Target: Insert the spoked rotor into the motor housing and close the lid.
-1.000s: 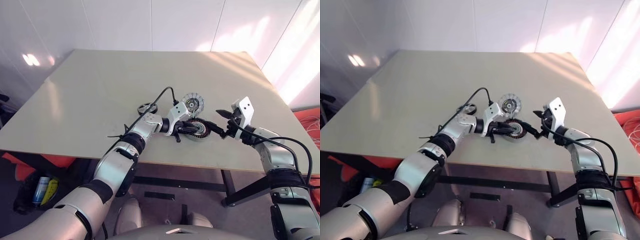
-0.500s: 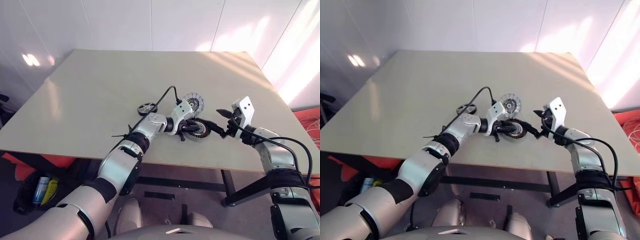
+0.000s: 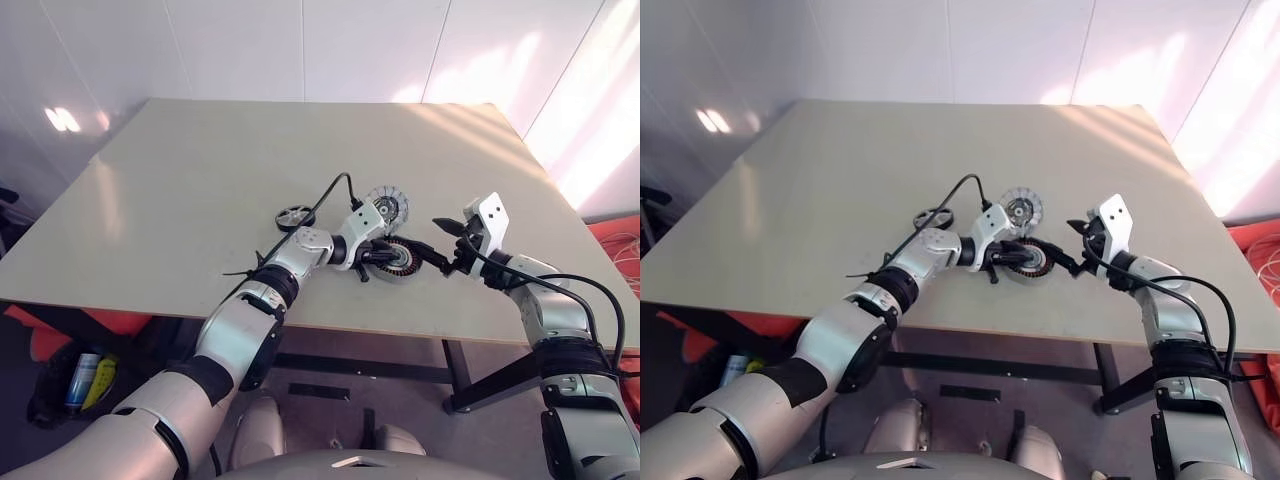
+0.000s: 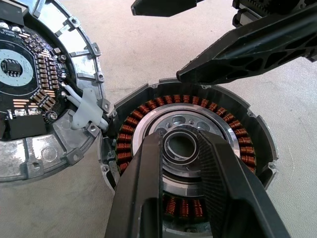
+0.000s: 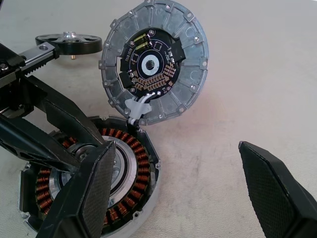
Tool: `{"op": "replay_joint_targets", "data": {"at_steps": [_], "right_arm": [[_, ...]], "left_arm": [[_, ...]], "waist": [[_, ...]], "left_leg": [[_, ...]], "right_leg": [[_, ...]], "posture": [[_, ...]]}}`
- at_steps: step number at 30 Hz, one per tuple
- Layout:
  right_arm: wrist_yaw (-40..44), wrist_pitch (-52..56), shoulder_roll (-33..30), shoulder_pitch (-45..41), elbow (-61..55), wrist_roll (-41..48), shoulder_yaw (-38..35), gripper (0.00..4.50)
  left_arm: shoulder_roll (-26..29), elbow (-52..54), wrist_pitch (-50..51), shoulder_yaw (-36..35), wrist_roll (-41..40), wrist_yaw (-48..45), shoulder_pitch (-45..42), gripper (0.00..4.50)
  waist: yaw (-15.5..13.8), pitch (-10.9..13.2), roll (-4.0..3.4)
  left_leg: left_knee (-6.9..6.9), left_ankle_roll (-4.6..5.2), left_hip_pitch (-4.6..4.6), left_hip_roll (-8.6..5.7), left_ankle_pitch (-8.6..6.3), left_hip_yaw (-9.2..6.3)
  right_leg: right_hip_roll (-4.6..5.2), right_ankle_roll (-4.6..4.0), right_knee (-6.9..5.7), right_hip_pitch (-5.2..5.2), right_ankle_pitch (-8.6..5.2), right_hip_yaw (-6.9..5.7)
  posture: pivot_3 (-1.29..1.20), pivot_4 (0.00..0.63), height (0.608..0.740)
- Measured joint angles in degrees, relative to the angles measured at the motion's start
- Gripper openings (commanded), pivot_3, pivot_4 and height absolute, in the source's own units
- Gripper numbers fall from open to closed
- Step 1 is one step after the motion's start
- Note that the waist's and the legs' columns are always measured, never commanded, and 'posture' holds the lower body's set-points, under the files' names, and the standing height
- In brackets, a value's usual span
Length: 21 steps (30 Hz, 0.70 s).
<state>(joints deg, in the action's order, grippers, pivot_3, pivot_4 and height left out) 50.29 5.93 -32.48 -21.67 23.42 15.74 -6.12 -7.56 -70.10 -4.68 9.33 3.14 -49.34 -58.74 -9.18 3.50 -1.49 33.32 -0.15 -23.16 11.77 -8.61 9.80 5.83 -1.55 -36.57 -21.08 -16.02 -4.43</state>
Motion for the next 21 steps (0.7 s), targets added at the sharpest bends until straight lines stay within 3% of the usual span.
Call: {"op": "replay_joint_targets", "data": {"at_steps": [17,21], "right_arm": [[-0.15,-0.22,0.00,0.07,-0.01,0.01,0.00,4.50],[-0.45,-0.39,0.00,0.08,-0.01,0.01,0.00,4.50]], "left_arm": [[-0.17,-0.61,0.58,-0.77,0.02,-2.75,-0.29,0.70],[-0.20,-0.60,0.98,-0.83,-0.51,-5.08,-0.29,2.01]], "waist": [[0.00,0.00,0.00],[0.00,0.00,0.00]], "left_leg": [[-0.01,0.02,-0.01,-0.01,-0.01,0.00],[-0.02,0.06,-0.02,-0.08,-0.03,0.01]], "right_leg": [[0.02,0.00,0.04,0.00,0.00,-0.01],[0.12,0.01,0.05,0.00,0.00,-0.02]], "posture": [[0.00,0.000,0.740],[0.00,0.000,0.740]]}}
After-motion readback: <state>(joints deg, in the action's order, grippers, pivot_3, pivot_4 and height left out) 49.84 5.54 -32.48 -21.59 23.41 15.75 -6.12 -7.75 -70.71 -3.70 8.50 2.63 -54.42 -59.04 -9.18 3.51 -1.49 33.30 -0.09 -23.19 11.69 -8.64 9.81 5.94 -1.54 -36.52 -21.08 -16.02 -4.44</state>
